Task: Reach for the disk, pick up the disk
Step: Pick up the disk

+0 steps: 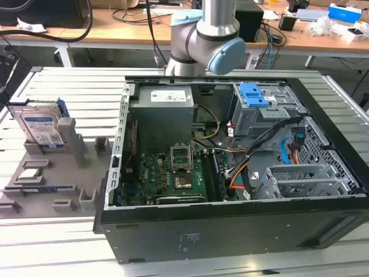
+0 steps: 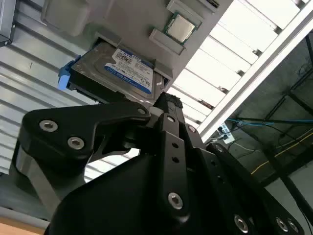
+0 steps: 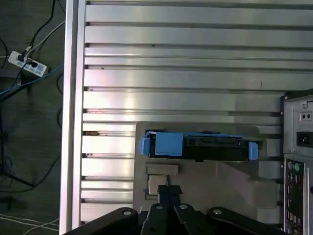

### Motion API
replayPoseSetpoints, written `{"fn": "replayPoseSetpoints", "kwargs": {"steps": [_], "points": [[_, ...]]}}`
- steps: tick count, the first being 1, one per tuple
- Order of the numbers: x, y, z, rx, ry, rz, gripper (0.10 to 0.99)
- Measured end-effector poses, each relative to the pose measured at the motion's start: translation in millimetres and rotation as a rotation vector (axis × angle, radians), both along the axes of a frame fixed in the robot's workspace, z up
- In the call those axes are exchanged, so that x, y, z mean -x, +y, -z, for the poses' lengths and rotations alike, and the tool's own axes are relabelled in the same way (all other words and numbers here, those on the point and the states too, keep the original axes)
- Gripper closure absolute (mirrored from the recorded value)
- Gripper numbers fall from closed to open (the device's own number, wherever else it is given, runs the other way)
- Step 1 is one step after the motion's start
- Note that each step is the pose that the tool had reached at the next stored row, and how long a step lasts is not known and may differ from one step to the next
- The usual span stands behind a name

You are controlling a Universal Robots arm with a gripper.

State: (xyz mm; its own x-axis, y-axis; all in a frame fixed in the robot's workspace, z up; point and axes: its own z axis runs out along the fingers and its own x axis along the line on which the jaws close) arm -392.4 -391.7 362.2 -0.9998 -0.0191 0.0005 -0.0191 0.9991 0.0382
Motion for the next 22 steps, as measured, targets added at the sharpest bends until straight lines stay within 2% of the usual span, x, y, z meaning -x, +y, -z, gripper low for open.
{"fn": "replayPoseSetpoints", "kwargs": {"steps": [5,11,14,22], "points": [[0.0,0.0,0.0,0.0,0.0,-0.08,0.98],[0.0,0.0,0.0,0.0,0.0,-0.148,0.98],[0.0,0.0,0.0,0.0,0.0,-0.205,0.98],[0.0,0.0,0.0,0.0,0.0,-0.284,0.98]]}}
